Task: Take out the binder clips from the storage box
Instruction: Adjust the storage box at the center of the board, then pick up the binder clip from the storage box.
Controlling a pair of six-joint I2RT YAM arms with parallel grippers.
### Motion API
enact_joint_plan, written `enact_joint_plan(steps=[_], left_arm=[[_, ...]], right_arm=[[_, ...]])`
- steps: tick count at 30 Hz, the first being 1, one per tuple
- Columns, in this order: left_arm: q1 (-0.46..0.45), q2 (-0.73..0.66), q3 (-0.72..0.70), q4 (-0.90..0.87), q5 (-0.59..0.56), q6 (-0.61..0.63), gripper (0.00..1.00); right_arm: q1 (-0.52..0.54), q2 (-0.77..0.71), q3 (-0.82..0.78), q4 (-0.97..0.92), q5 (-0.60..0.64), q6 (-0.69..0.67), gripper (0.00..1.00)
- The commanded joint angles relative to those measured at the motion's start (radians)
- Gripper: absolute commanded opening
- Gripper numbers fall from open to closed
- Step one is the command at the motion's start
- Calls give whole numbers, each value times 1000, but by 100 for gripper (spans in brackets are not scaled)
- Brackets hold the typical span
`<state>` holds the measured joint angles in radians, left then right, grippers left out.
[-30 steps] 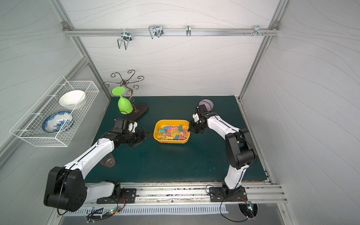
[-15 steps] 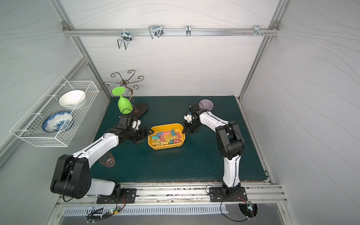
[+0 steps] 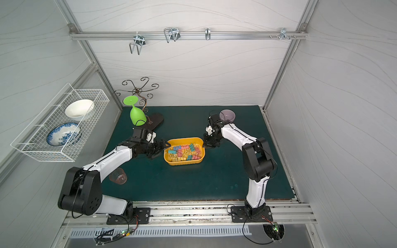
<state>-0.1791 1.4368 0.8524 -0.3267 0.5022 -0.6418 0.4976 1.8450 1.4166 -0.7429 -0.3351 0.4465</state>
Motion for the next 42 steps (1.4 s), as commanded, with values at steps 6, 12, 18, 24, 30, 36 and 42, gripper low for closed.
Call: enact_joint_plan(steps=[6,12,18,24,30,36,42], left_arm=[[-12,72,57,78,1,-45,95],[-27,161,141,94,30,-56,95],[-40,204,184,78,40,-45,95],[-40,236,192,98,56,-51,97],[-41,260,221,71,58,-48,99],[-41,218,228,-72,-97,-18,99],[-41,141,208,-130,-117,3,99]], right_arm=[[31,-133,-40,108,85,-73,35],[105,18,68,102,120,-114,37],[97,137,147,103,85,-78,42],[87,195,164,133,112,-17,43],[51,242,176,180,8,-5,33],[51,261,199,147,-11,-26,23],[50,276,209,154,-31,-39,20]])
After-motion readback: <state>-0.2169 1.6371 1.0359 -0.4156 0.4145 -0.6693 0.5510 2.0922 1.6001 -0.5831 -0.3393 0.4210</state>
